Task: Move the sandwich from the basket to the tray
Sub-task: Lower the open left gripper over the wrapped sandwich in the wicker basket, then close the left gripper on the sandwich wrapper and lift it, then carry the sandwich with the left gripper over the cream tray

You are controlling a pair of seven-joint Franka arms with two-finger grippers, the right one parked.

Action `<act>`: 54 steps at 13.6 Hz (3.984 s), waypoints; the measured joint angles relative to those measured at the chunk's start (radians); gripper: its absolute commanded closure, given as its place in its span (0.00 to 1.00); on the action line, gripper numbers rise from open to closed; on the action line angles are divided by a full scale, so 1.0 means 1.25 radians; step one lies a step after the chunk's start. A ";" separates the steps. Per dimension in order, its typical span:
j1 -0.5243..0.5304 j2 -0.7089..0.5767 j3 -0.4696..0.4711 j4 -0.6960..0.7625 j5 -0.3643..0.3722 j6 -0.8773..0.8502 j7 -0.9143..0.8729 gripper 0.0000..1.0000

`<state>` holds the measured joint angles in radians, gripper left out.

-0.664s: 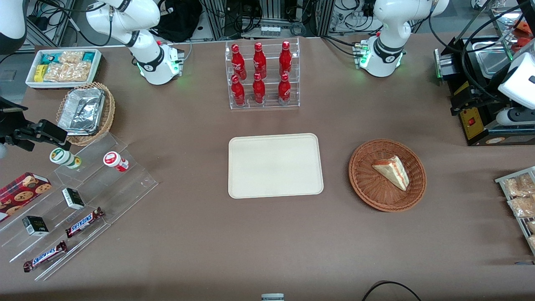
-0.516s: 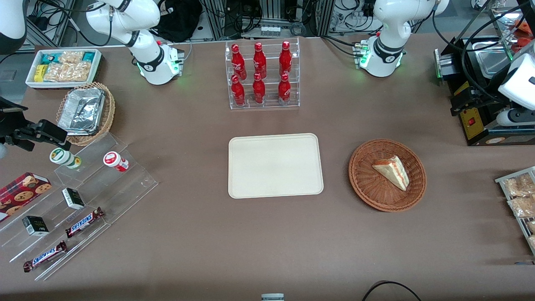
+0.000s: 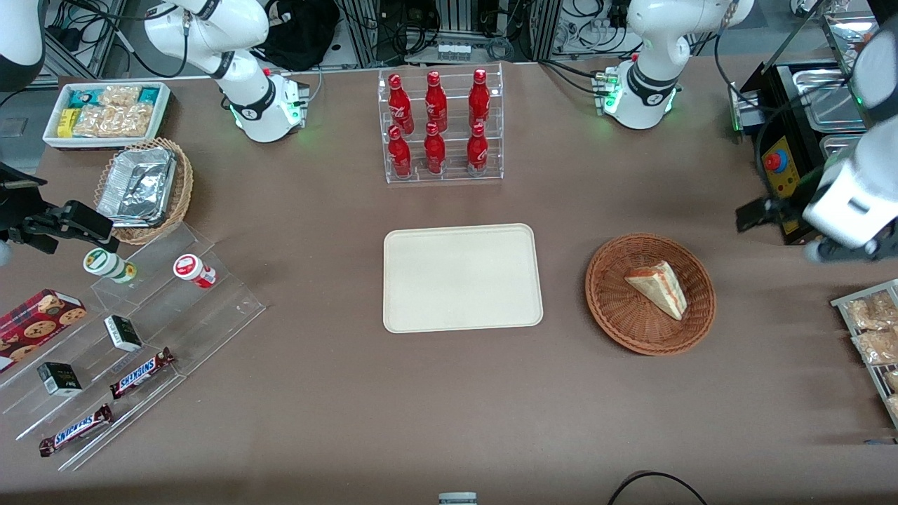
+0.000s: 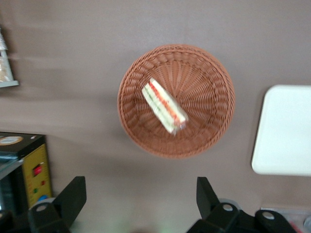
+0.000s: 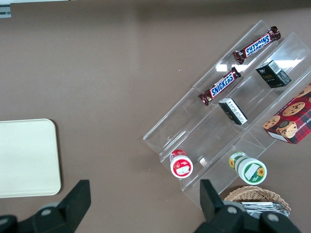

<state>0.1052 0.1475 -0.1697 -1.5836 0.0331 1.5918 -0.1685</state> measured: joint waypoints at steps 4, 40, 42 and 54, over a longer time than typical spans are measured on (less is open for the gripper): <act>-0.005 0.032 -0.006 -0.152 0.000 0.216 -0.165 0.00; -0.009 0.058 -0.116 -0.205 0.001 0.274 -0.558 0.93; -0.012 0.059 -0.195 -0.170 0.001 0.257 -0.561 0.92; -0.273 0.328 -0.350 -0.075 0.219 0.371 -0.627 0.91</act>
<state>-0.2361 0.5577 -0.6067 -1.6774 0.3071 2.0556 -0.9517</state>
